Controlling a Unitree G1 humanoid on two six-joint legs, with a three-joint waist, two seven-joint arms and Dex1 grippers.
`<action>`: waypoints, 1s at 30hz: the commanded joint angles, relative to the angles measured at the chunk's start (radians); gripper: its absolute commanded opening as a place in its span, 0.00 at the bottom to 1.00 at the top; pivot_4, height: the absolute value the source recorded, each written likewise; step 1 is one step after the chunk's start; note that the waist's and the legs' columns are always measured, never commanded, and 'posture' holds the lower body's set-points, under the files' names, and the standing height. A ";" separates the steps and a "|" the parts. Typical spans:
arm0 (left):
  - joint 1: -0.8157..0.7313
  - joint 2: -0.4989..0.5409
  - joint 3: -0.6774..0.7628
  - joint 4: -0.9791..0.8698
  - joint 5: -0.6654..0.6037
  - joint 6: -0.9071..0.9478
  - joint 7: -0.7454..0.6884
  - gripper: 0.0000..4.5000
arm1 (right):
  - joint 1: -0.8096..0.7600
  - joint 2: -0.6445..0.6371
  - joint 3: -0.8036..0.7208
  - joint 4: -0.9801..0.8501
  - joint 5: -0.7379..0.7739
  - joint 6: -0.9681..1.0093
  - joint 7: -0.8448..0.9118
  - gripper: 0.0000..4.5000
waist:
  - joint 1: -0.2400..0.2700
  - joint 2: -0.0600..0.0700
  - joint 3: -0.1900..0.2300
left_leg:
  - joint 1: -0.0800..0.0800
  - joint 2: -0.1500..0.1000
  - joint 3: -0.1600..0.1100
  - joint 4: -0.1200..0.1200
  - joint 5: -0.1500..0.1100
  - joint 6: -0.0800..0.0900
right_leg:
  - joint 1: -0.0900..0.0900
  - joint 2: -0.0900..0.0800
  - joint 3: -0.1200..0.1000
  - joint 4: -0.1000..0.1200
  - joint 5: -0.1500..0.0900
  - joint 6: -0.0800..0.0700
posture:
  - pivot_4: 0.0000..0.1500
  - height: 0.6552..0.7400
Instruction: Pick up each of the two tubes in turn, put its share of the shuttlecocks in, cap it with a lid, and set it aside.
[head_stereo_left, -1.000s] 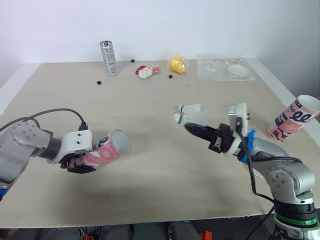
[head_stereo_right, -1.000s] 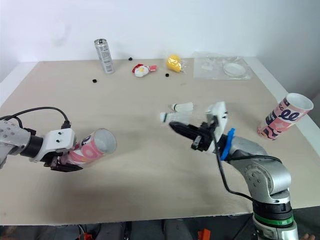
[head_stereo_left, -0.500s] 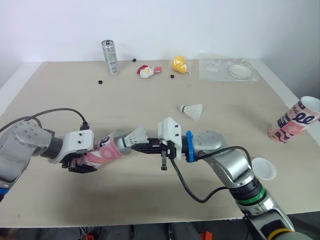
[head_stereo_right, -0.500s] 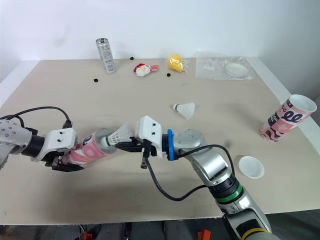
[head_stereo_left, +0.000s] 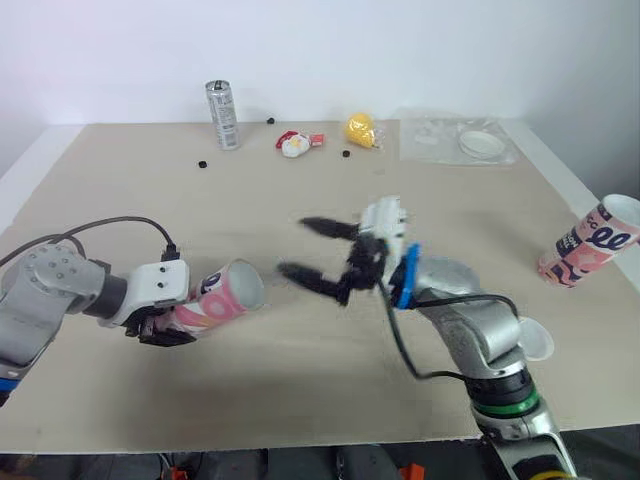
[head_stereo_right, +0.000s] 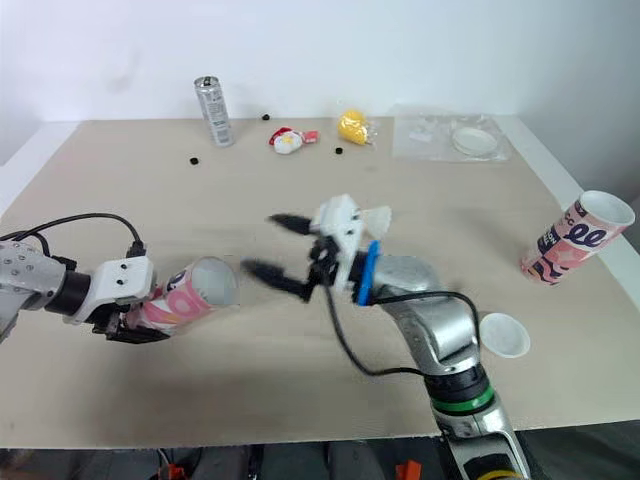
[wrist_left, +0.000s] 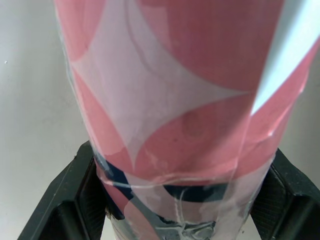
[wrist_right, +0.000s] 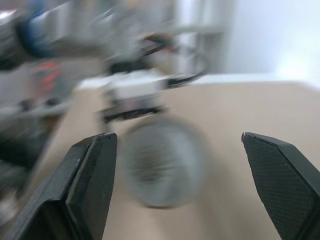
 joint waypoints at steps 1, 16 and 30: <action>0.013 -0.009 -0.016 -0.006 -0.003 0.000 0.001 0.74 | 0.018 -0.024 -0.071 0.081 -0.142 -0.111 -0.136 0.98 | -0.002 0.000 0.000 | 0.000 0.000 0.001 0.000 0.000 0.000 | 0.000 -0.001 0.000 0.000 0.000 0.000 | 1.00 1.00; -0.001 -0.017 -0.017 0.003 0.009 -0.005 -0.006 0.74 | -0.082 0.087 -0.124 0.411 -0.322 0.002 -0.464 0.98 | -0.004 0.001 0.000 | 0.001 -0.001 0.002 0.000 0.000 0.000 | 0.000 -0.001 0.002 0.000 0.000 0.000 | 1.00 1.00; 0.019 -0.006 0.007 -0.017 0.007 0.005 -0.001 0.74 | -0.199 0.131 -0.180 0.628 -0.319 -0.085 -0.500 0.26 | -0.005 0.001 0.000 | 0.001 0.000 0.002 -0.002 0.000 0.000 | 0.000 0.000 0.002 0.000 0.002 0.004 | 1.00 1.00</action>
